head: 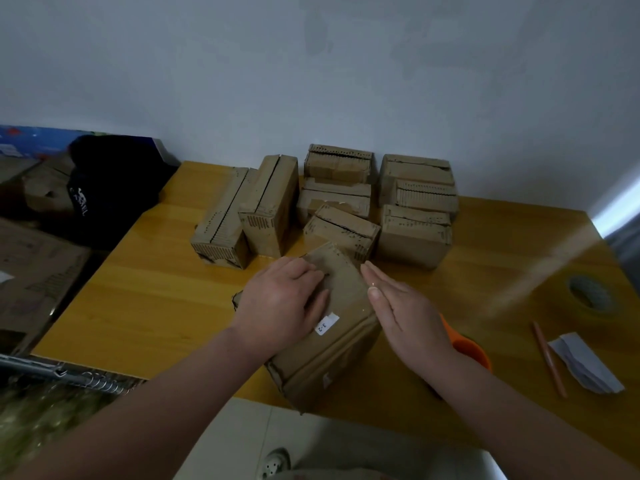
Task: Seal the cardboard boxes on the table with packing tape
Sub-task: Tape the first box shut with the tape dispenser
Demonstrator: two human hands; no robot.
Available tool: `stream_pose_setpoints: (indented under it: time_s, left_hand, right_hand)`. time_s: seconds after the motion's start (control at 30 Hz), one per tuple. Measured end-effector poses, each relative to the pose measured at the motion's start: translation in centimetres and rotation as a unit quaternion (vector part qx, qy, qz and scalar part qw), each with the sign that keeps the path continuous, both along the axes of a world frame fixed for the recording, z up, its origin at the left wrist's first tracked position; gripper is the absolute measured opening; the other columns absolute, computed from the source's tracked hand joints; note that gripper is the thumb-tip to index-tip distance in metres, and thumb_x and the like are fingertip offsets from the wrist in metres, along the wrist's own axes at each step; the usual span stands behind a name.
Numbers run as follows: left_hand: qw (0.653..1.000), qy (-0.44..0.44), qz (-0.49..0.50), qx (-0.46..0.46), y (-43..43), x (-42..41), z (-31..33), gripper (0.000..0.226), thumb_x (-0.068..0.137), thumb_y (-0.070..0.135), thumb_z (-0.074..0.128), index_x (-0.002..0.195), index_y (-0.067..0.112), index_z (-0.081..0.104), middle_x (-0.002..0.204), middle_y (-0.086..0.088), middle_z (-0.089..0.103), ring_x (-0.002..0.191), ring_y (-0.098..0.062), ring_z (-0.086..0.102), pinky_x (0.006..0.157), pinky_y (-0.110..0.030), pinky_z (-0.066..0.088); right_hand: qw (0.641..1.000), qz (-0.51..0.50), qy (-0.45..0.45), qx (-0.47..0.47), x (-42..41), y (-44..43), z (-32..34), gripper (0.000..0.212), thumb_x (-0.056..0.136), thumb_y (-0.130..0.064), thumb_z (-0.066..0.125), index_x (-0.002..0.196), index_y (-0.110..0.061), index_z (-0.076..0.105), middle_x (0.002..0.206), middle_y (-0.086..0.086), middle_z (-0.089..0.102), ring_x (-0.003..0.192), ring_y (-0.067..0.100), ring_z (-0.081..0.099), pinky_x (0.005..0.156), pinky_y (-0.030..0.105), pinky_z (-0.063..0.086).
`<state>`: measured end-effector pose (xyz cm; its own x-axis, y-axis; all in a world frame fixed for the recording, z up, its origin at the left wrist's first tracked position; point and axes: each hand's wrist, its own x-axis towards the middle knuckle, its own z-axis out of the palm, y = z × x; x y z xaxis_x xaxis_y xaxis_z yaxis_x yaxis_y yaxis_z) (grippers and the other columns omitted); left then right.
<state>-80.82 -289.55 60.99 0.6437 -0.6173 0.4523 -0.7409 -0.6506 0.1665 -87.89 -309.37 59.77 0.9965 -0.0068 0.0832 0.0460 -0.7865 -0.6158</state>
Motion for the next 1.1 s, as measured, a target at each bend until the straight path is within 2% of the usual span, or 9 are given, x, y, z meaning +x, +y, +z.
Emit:
stream_pose_setpoints:
  time_s: [0.13,0.23,0.33,0.37,0.43,0.5,0.7,0.97,1.1]
  left_hand:
    - [1.0,-0.022,0.006,-0.012,-0.3,-0.1,0.0,0.028,0.089,0.027,0.052,0.086,0.01,0.074,0.085,-0.003,0.068,0.075,-0.018,0.063,0.06,-0.028,0.052]
    - [0.999,-0.032,0.017,-0.019,-0.4,-0.2,-0.1,0.028,0.089,0.026,0.051,0.083,0.009,0.073,0.082,-0.003,0.067,0.073,-0.018,0.062,0.055,-0.027,0.051]
    - [0.997,-0.019,0.071,-0.033,-0.3,-0.4,-0.1,0.028,0.09,0.026,0.05,0.088,0.007,0.071,0.084,-0.005,0.064,0.077,-0.02,0.059,0.056,-0.029,0.052]
    - [0.995,-0.013,0.097,-0.029,-0.3,-0.4,0.0,0.029,0.09,0.028,0.05,0.092,0.007,0.071,0.086,-0.005,0.064,0.079,-0.021,0.059,0.057,-0.027,0.051]
    - [0.99,-0.001,0.141,-0.016,-0.5,-0.5,0.1,0.034,0.089,0.031,0.049,0.1,0.007,0.07,0.09,-0.006,0.065,0.08,-0.022,0.059,0.055,-0.027,0.048]
    - [0.99,0.005,0.143,-0.013,-0.6,-0.6,0.0,0.037,0.09,0.032,0.046,0.102,0.007,0.07,0.091,-0.007,0.065,0.076,-0.021,0.058,0.052,-0.028,0.049]
    - [0.994,-0.006,0.102,-0.036,-0.3,0.1,-0.6,0.035,0.092,0.024,0.044,0.1,0.004,0.072,0.09,-0.008,0.067,0.074,-0.021,0.058,0.062,-0.025,0.047]
    - [0.993,0.011,0.115,-0.022,-0.5,0.5,-0.9,0.033,0.092,0.02,0.045,0.111,0.004,0.067,0.086,-0.008,0.06,0.072,-0.021,0.052,0.055,-0.029,0.048]
    - [0.985,0.078,0.152,0.008,-0.4,0.6,-0.4,0.045,0.096,0.034,0.033,0.125,0.009,0.058,0.092,-0.005,0.061,0.079,-0.022,0.057,0.058,-0.031,0.046]
  right_hand:
    - [0.98,0.101,0.038,-0.167,-0.4,-0.1,0.9,0.073,0.085,-0.075,0.002,0.146,-0.036,-0.006,0.154,-0.024,-0.013,0.138,-0.008,-0.012,0.111,0.017,-0.001]
    - [0.96,0.142,0.03,-0.241,-0.8,-0.5,1.4,0.088,0.081,-0.083,0.003,0.149,-0.028,-0.007,0.157,-0.015,-0.016,0.141,0.002,-0.025,0.113,0.021,-0.018]
    - [0.93,0.213,-0.014,-0.3,-0.3,-0.9,1.6,0.091,0.086,-0.082,0.018,0.153,-0.02,0.015,0.161,-0.005,0.008,0.147,0.011,-0.009,0.117,0.031,-0.012]
    - [0.924,0.223,-0.017,-0.31,0.1,-1.0,1.8,0.093,0.084,-0.084,0.016,0.153,-0.022,0.01,0.161,-0.005,0.002,0.147,0.012,-0.012,0.117,0.032,-0.015]
    - [0.943,0.193,0.009,-0.272,1.2,-1.2,2.4,0.098,0.077,-0.088,0.003,0.15,-0.025,-0.015,0.157,-0.009,-0.024,0.142,0.006,-0.028,0.114,0.029,-0.023]
    - [0.959,0.156,0.05,-0.23,2.7,-1.4,3.1,0.099,0.075,-0.086,0.003,0.146,-0.024,-0.028,0.152,-0.01,-0.035,0.139,0.003,-0.033,0.115,0.03,-0.02]
    - [0.947,0.191,0.117,-0.23,5.4,-0.2,3.3,0.092,0.082,-0.077,0.011,0.151,-0.024,-0.018,0.156,-0.009,-0.03,0.143,0.006,-0.028,0.121,0.039,-0.006]
    - [0.921,0.242,0.115,-0.282,5.4,0.5,3.7,0.095,0.082,-0.078,0.013,0.151,-0.022,-0.021,0.154,-0.009,-0.034,0.14,0.008,-0.034,0.121,0.042,-0.008]
    - [0.91,0.283,0.072,-0.294,4.7,1.1,3.6,0.093,0.085,-0.078,0.017,0.151,-0.023,-0.018,0.156,-0.01,-0.03,0.14,0.008,-0.034,0.12,0.041,-0.011]
